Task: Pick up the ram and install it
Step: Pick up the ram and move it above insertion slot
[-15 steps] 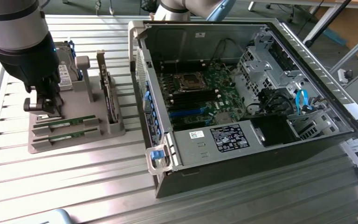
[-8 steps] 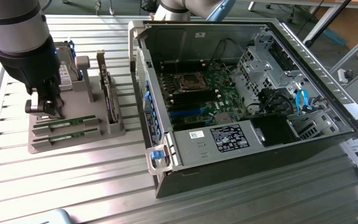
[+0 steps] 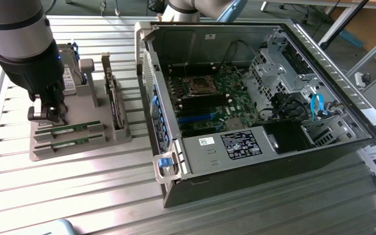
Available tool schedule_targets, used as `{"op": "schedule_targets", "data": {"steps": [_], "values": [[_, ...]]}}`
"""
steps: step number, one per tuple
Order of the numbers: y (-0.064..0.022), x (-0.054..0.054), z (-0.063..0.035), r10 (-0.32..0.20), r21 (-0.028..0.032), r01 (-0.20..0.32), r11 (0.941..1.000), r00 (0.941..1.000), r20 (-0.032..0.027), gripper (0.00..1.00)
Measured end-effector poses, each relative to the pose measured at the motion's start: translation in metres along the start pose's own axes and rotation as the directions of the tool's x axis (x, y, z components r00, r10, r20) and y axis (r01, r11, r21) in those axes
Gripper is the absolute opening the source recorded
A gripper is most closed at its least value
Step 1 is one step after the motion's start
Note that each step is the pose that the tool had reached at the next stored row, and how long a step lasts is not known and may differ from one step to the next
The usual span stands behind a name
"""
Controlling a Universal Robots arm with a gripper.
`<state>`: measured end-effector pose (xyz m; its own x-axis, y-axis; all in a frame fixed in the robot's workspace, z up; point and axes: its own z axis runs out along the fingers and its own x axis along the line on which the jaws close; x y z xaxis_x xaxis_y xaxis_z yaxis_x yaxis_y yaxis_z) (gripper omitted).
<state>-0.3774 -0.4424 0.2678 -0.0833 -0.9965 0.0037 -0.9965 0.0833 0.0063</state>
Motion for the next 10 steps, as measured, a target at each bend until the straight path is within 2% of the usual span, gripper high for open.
{"op": "schedule_targets", "data": {"steps": [10], "values": [[-0.0004, 0.0039, 0.0041, 0.0, 0.0001, 0.0, 1.0, 1.0, 0.0001, 0.36]]}}
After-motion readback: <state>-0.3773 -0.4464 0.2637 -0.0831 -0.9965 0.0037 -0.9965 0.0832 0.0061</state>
